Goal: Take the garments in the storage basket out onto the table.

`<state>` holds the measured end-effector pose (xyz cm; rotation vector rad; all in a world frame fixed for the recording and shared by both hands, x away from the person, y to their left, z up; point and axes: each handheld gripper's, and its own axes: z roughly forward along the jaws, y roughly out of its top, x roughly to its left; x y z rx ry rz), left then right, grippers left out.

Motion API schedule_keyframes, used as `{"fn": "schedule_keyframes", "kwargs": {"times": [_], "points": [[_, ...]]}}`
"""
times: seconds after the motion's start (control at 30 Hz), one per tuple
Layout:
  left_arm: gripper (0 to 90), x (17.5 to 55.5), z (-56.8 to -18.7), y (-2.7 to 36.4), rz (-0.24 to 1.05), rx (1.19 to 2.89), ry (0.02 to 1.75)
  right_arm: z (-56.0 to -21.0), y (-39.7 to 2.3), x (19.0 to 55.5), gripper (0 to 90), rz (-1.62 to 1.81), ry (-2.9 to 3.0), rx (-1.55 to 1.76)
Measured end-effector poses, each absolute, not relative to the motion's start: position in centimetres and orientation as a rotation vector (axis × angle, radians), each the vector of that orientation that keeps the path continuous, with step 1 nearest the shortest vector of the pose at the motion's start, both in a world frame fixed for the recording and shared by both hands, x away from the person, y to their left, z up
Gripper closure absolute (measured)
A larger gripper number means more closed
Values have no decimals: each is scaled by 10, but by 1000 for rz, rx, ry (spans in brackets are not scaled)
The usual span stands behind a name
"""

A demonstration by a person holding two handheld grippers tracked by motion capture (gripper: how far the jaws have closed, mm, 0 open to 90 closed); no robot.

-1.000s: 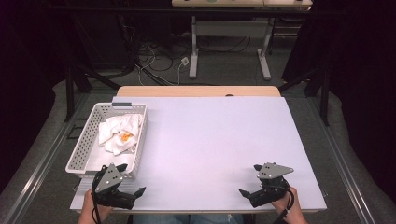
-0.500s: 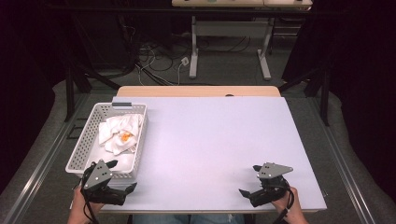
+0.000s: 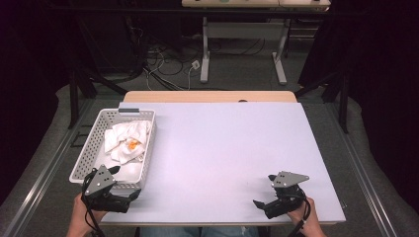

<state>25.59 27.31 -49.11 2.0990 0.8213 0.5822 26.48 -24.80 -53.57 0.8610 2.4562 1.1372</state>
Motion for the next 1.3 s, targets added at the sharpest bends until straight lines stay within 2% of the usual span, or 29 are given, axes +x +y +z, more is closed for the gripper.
{"fn": "schedule_keyframes", "kwargs": {"times": [0.73,1.3], "points": [[0,292,-481,283,573,2082,894,-538,-246,268,7,1130,2479,851],[0,332,-473,305,586,2041,1041,-539,-245,268,8,1130,2485,862]]}}
